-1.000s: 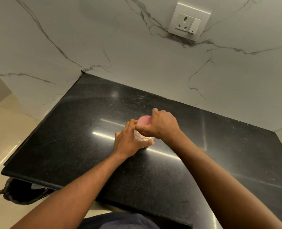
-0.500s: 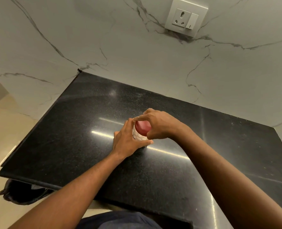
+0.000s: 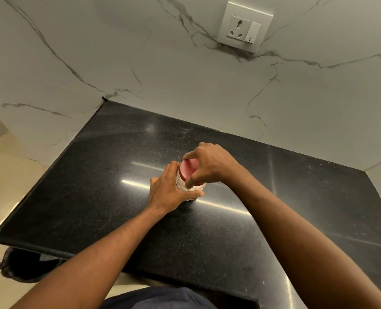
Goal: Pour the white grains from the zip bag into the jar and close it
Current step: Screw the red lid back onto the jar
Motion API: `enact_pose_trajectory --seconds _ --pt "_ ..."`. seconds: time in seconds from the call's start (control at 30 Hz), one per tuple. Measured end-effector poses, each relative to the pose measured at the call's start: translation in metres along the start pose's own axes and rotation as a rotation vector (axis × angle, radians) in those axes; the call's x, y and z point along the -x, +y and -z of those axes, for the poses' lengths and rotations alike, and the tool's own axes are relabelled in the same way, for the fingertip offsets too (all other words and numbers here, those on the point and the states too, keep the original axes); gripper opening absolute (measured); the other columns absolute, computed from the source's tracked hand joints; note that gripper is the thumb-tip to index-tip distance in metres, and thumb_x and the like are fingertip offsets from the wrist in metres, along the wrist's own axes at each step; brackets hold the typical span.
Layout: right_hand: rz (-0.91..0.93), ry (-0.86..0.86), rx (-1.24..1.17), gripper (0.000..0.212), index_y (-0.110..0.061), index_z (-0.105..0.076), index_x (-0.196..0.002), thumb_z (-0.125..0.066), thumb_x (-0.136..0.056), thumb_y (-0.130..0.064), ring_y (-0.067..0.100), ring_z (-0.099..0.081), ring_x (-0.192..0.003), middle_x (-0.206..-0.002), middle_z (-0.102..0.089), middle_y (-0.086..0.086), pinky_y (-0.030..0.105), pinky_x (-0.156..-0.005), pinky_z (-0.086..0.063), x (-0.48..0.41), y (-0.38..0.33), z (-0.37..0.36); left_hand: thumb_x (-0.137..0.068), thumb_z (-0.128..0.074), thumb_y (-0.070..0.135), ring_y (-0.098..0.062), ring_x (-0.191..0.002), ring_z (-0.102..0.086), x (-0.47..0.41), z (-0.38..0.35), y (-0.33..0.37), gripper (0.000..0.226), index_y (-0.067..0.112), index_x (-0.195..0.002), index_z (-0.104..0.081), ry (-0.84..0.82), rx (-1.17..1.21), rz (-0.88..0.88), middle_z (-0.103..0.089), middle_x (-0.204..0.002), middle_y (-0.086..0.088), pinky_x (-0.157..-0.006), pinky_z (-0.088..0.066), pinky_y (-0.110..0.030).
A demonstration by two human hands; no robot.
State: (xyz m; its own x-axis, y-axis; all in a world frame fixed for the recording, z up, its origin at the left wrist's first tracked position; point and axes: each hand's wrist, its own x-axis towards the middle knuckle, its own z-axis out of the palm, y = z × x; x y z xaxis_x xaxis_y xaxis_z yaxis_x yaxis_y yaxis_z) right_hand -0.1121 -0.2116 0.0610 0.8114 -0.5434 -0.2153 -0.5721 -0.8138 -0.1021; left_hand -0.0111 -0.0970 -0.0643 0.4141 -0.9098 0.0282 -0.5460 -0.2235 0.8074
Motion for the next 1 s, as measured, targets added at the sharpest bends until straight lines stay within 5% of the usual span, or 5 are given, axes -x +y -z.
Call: enact_pose_trajectory --seconds 0.33,0.53,0.67,0.77,1.0 --pt "-0.076 0.06 -0.044 0.088 -0.032 -0.057 -0.145 -0.08 -0.068 -0.069 0.011 -0.05 -0.094 -0.11 -0.055 -0.005 0.026 -0.072 -0.041 0.009 0.001 -0.009 -0.054 -0.079 0.083 -0.01 -0.101 -0.063 0.001 0.008 0.005 0.081 0.05 -0.113 -0.035 -0.045 0.025 0.0 -0.06 -0.115 0.018 -0.097 -0.053 -0.053" --pt "-0.236 0.198 -0.536 0.135 -0.04 -0.011 -0.163 -0.081 -0.054 -0.078 0.022 -0.05 -0.138 -0.158 -0.043 0.002 0.044 -0.111 -0.047 0.043 0.008 -0.047 -0.062 -0.096 0.057 -0.015 -0.136 -0.052 0.01 0.008 -0.001 0.114 0.034 -0.154 -0.034 -0.074 0.256 0.024 -0.049 -0.15 0.006 -0.112 -0.048 -0.044" --pt "-0.302 0.333 -1.071 0.127 -0.04 -0.019 -0.161 -0.095 -0.06 -0.055 0.011 -0.044 -0.145 -0.163 -0.04 -0.007 0.043 -0.118 -0.042 0.062 -0.001 -0.097 -0.071 -0.095 0.039 0.003 -0.129 -0.051 0.016 0.009 -0.01 0.094 0.037 -0.149 -0.042 -0.05 0.315 0.054 -0.051 -0.148 0.016 -0.108 -0.048 -0.025" --pt "-0.3 0.409 -1.154 0.096 -0.042 -0.04 -0.15 -0.095 -0.072 -0.037 -0.002 -0.053 -0.134 -0.148 -0.053 -0.019 0.034 -0.112 -0.05 0.058 -0.008 -0.122 -0.079 -0.091 0.019 0.009 -0.115 -0.057 0.012 0.011 -0.011 0.08 0.041 -0.142 -0.047 -0.048 0.29 0.044 -0.058 -0.138 0.017 -0.099 -0.051 -0.012" --pt "-0.28 0.54 -1.11 0.091 -0.033 -0.05 -0.149 -0.089 -0.071 -0.058 0.003 -0.063 -0.124 -0.139 -0.065 -0.014 0.025 -0.098 -0.057 0.029 0.001 -0.11 -0.077 -0.093 0.018 0.001 -0.118 -0.063 -0.024 0.029 -0.006 0.081 0.026 -0.148 -0.054 -0.068 0.314 0.011 -0.065 -0.131 0.016 -0.091 -0.051 -0.006"
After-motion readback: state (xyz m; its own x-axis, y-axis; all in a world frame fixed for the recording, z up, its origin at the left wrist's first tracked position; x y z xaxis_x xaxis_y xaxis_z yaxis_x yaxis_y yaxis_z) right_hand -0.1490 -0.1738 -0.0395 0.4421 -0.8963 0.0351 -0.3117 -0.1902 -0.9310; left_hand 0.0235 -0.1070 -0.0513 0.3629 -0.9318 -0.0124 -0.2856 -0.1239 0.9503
